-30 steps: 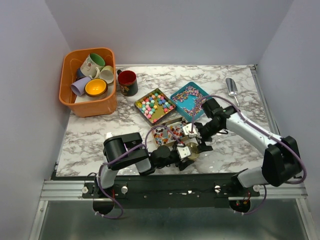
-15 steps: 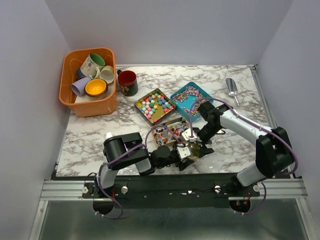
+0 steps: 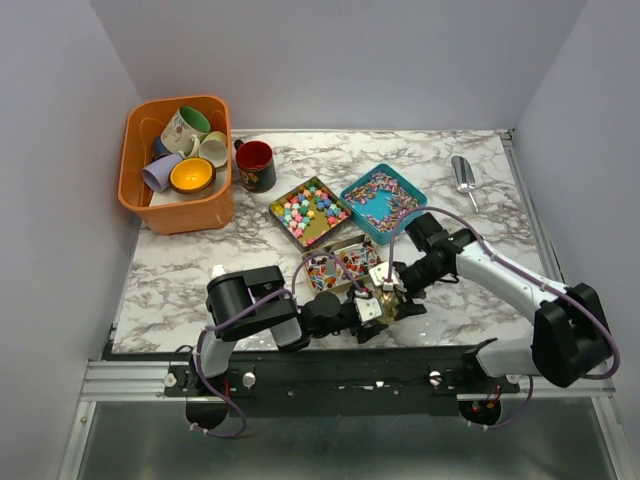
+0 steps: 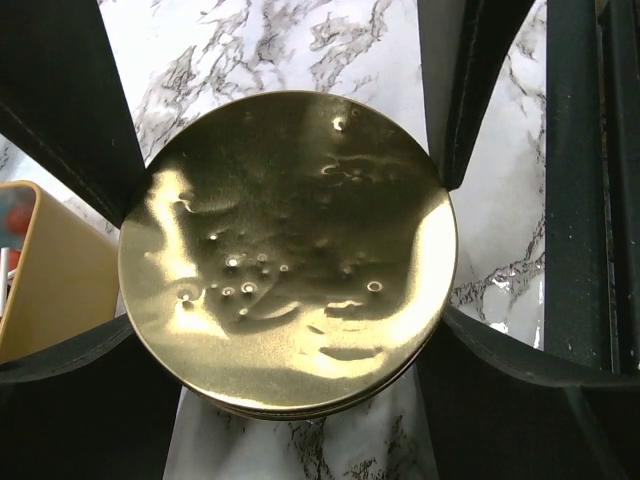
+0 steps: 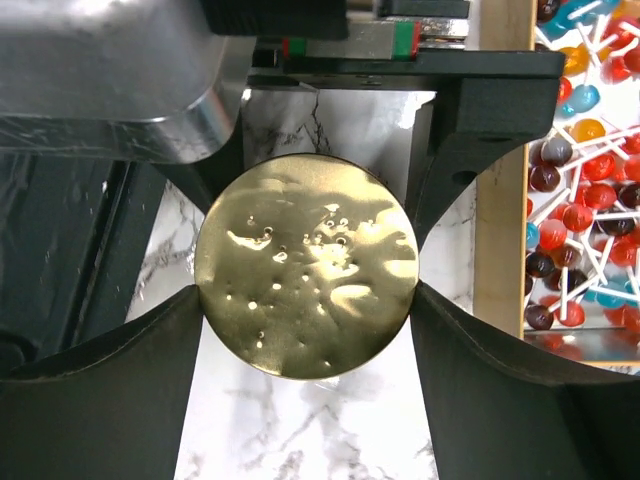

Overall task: Pack the candies
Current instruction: Screw the bottle lid onto the packing bottle.

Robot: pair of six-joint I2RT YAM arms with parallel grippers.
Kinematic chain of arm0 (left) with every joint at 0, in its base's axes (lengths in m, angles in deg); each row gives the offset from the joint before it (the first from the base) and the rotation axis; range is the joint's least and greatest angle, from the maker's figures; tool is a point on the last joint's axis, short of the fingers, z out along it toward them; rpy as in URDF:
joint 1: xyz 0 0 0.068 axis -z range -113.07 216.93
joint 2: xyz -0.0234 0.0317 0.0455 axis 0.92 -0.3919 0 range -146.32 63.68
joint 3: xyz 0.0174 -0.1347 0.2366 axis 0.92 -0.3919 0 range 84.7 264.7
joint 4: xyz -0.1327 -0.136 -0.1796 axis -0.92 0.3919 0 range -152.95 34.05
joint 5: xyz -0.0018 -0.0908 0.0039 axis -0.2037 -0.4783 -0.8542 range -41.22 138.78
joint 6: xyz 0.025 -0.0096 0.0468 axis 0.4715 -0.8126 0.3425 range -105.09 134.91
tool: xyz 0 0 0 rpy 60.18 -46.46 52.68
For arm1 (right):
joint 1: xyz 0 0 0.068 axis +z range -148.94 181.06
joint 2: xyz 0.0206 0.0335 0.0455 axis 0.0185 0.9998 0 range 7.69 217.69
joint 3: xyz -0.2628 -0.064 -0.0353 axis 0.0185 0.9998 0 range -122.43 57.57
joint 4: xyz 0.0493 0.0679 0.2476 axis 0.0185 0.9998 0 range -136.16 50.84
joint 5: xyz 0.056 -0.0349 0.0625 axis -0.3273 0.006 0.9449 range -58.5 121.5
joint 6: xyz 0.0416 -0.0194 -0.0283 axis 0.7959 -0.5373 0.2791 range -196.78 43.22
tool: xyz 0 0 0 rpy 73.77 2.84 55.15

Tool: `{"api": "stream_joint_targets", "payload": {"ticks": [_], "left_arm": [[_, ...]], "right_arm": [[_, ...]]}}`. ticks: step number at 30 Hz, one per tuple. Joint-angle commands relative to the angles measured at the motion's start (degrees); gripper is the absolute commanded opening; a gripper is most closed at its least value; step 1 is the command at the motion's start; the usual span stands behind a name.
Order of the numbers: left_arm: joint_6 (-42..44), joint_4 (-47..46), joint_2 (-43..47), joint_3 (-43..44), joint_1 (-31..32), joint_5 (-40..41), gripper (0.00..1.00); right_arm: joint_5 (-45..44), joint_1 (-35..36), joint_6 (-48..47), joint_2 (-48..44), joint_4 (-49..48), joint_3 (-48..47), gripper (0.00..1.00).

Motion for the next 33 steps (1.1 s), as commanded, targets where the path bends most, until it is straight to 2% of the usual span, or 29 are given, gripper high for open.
{"api": "stream_joint_targets", "payload": {"ticks": [1, 13, 16, 17, 19, 20, 21, 23, 25, 27, 28, 33], "left_arm": [[1.2, 7.8, -1.4, -1.5, -0.4, 2.6, 0.00], [1.2, 8.3, -1.0, -1.6, -0.5, 2.6, 0.00], [1.3, 9.3, -0.5, -1.4, -0.4, 2.1, 0.00], [1.3, 10.6, 0.1, -1.2, -0.5, 1.4, 0.18], [1.2, 11.7, 0.9, -1.2, -0.4, 0.6, 0.41], [1.2, 13.0, 1.9, -1.2, -0.4, 0.1, 0.58], [1.0, 13.6, 2.3, -1.3, -0.4, -0.7, 0.64], [0.9, 15.0, 3.6, -1.7, -0.6, -1.0, 0.76], [1.1, 15.7, 4.6, -2.1, -0.9, -2.0, 0.82], [1.2, 16.3, 6.1, -2.8, -1.0, -2.5, 0.90], [1.6, 16.6, 6.5, -2.9, -1.0, -3.3, 0.99], [2.7, 19.2, 10.1, -3.7, -1.7, -5.9, 0.99]], "right_arm": [[-3.5, 1.0, 14.0, -1.0, -5.7, 8.2, 0.70], [-6.1, 1.0, 21.0, 0.2, -10.3, 10.1, 0.68], [-6.0, 1.0, 21.6, -0.5, -10.0, 9.6, 0.71], [-5.6, 1.0, 22.0, -0.9, -9.8, 9.3, 0.75], [-5.7, 0.9, 22.6, -1.6, -9.9, 8.8, 0.80], [-6.0, 1.0, 23.0, -1.7, -9.8, 8.0, 0.82], [-6.4, 0.9, 23.2, -1.7, -10.1, 7.7, 0.82], [-7.3, 0.7, 24.0, -1.2, -10.5, 6.9, 0.86], [-7.6, 0.3, 24.2, -1.0, -10.1, 5.5, 0.89], [-7.8, 0.0, 24.4, -1.0, -9.1, 3.8, 1.00], [-8.2, -0.1, 24.5, -1.0, -8.9, 3.2, 1.00], [-10.0, -0.8, 26.0, -2.6, -7.9, 0.3, 1.00]]}}
